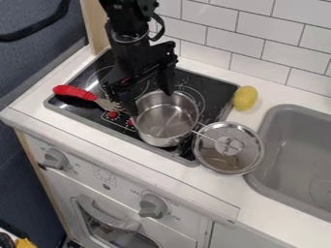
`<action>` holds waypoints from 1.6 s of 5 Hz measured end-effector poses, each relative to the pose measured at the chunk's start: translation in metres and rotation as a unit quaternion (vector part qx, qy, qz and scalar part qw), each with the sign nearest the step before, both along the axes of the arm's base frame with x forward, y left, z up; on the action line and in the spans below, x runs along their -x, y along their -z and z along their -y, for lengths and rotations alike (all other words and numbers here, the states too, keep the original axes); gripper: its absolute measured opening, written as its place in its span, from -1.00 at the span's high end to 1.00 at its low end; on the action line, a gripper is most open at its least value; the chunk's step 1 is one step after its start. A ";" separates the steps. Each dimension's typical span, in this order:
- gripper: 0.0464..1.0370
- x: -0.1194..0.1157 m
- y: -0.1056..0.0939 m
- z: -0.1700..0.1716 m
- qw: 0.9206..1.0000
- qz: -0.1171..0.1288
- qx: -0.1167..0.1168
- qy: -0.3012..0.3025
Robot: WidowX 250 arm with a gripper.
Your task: Put the yellow object on the left burner
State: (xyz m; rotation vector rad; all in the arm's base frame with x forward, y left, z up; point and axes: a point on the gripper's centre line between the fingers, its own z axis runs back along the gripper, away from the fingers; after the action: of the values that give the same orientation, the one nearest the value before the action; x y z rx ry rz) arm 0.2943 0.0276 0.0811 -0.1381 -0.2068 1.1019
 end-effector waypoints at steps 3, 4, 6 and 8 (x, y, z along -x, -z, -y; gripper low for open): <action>-0.93 -0.031 -0.019 0.022 0.996 -0.032 -0.076 0.040; -0.93 -0.052 -0.018 0.043 0.994 -0.023 -0.062 0.082; -0.93 -0.092 0.013 0.070 0.983 -0.041 -0.025 0.178; -0.93 -0.120 0.047 0.100 0.963 -0.052 -0.003 0.263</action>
State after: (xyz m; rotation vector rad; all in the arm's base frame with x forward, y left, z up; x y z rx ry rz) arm 0.4146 -0.0728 0.0344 -0.1210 -0.0710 0.5759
